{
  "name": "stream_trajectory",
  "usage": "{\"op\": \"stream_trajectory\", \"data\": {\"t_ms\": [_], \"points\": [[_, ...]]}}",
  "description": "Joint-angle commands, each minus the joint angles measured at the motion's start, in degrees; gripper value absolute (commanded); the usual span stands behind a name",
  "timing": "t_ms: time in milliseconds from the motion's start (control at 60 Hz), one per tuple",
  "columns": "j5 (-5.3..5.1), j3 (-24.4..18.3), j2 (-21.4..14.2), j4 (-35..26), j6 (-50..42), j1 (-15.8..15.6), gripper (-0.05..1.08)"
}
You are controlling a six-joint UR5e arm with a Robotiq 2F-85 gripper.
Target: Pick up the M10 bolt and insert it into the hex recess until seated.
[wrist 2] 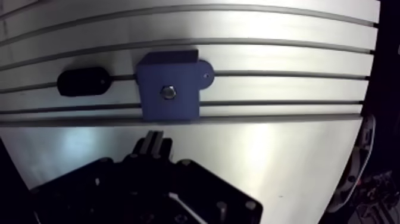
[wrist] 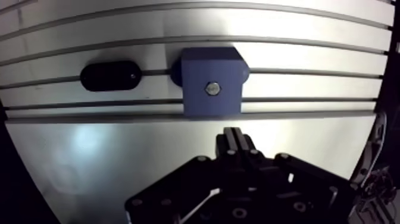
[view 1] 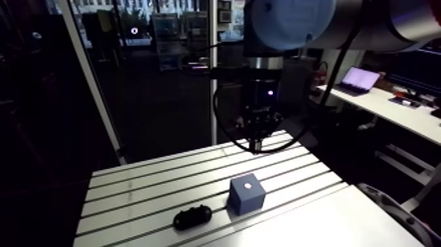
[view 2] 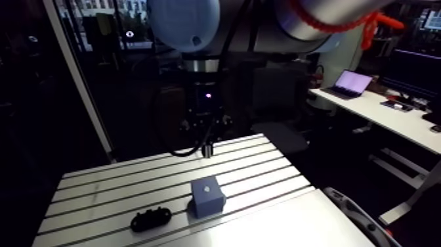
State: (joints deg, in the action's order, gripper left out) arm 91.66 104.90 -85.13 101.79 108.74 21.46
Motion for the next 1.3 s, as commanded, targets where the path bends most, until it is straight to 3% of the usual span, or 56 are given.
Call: {"op": "stream_trajectory", "data": {"t_ms": [17, 133, 150, 167, 183, 200, 217, 233, 250, 317, 583, 617, 700, 767, 783, 850, 1150, 1300], "points": [[0.90, -2.1, -1.6, -4.8, -7.7, -0.7, 1.05], [1.74, -3.5, -2.7, -4.8, -8.1, -3.2, 0.96], [2.17, -3.7, -2.8, -4.6, -8.2, -3.8, 0.86], [2.17, -3.7, -2.8, -4.6, -8.2, -3.8, 0.86], [2.68, -3.8, -3.0, -4.4, -8.4, -4.2, 0.61], [2.68, -3.8, -3.0, -4.4, -8.4, -4.2, 0.61], [2.98, -4.2, -3.1, -4.6, -8.4, -4.7, 0.26], [2.98, -4.2, -3.1, -4.6, -8.4, -4.7, 0.26], [3.10, -4.7, -3.1, -4.5, -8.5, -5.0, 0.02], [2.55, -5.3, -3.5, -4.4, -8.8, -5.5, 0.00], [2.17, -7.8, -4.3, -6.5, -9.1, -7.7, 0.00], [1.59, -7.8, -4.5, -7.5, -9.2, -8.8, 0.00], [1.32, -7.8, -4.5, -7.9, -9.2, -9.3, 0.01], [0.48, -7.9, -4.5, -7.9, -9.2, -10.4, 0.01], [-0.19, -8.0, -4.6, -7.8, -9.2, -10.8, 0.01], [-0.72, -8.3, -4.6, -7.7, -9.2, -11.0, 0.01], [-0.85, -10.4, -6.8, -8.2, -9.0, -11.3, 0.01], [-0.93, -13.3, -6.4, -13.0, -8.9, -11.6, 0.01]]}}
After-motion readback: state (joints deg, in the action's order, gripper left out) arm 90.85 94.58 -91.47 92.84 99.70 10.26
